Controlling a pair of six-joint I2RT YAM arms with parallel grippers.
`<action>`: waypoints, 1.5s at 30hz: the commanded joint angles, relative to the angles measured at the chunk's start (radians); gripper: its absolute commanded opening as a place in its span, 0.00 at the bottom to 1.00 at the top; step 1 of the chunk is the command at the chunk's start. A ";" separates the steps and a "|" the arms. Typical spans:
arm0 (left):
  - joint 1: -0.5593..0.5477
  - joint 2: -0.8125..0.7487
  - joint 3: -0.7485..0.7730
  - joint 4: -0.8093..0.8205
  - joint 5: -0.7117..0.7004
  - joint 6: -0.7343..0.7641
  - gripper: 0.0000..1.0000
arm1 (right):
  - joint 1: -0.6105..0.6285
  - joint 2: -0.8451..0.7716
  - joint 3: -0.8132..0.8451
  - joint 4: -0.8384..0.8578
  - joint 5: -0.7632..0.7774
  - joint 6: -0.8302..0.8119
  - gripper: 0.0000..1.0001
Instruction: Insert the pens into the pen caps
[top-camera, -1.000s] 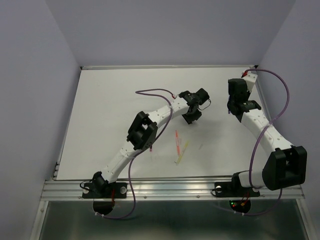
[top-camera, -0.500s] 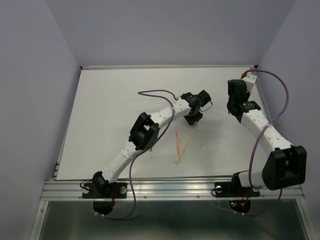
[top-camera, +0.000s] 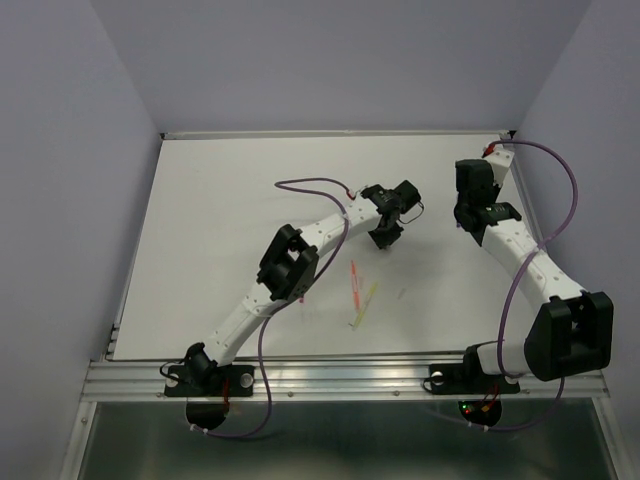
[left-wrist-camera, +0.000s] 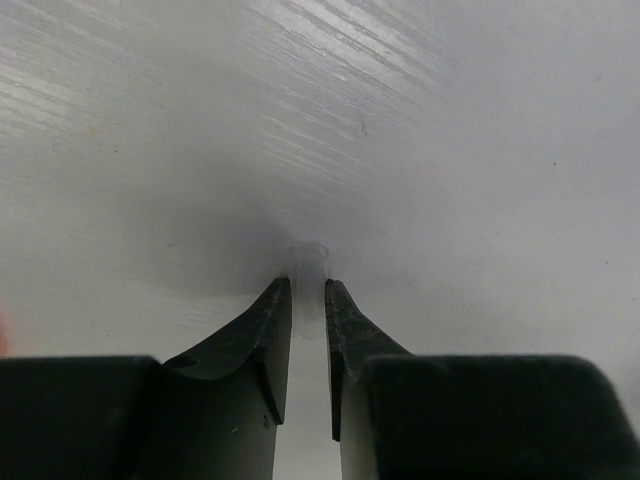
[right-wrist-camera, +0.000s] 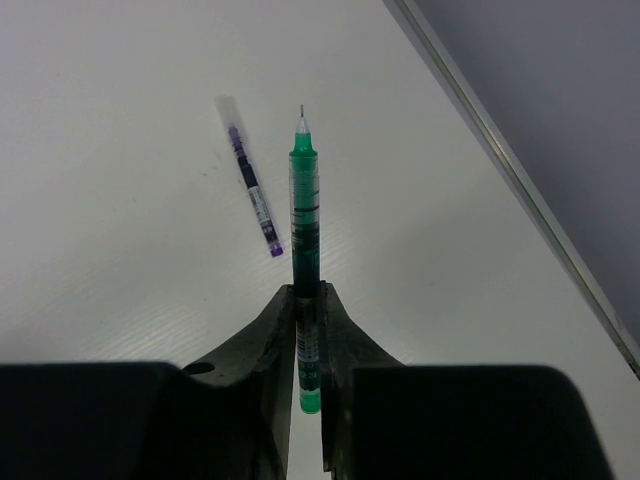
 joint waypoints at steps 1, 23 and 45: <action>0.016 0.001 -0.045 -0.053 -0.028 0.038 0.04 | -0.007 -0.042 -0.005 0.044 0.000 0.001 0.07; 0.090 -0.532 -0.696 0.724 0.111 0.464 0.00 | -0.007 -0.177 -0.074 0.185 -0.494 -0.129 0.08; 0.291 -1.010 -0.938 1.070 -0.004 0.744 0.00 | 0.189 -0.010 -0.032 0.302 -1.413 -0.230 0.08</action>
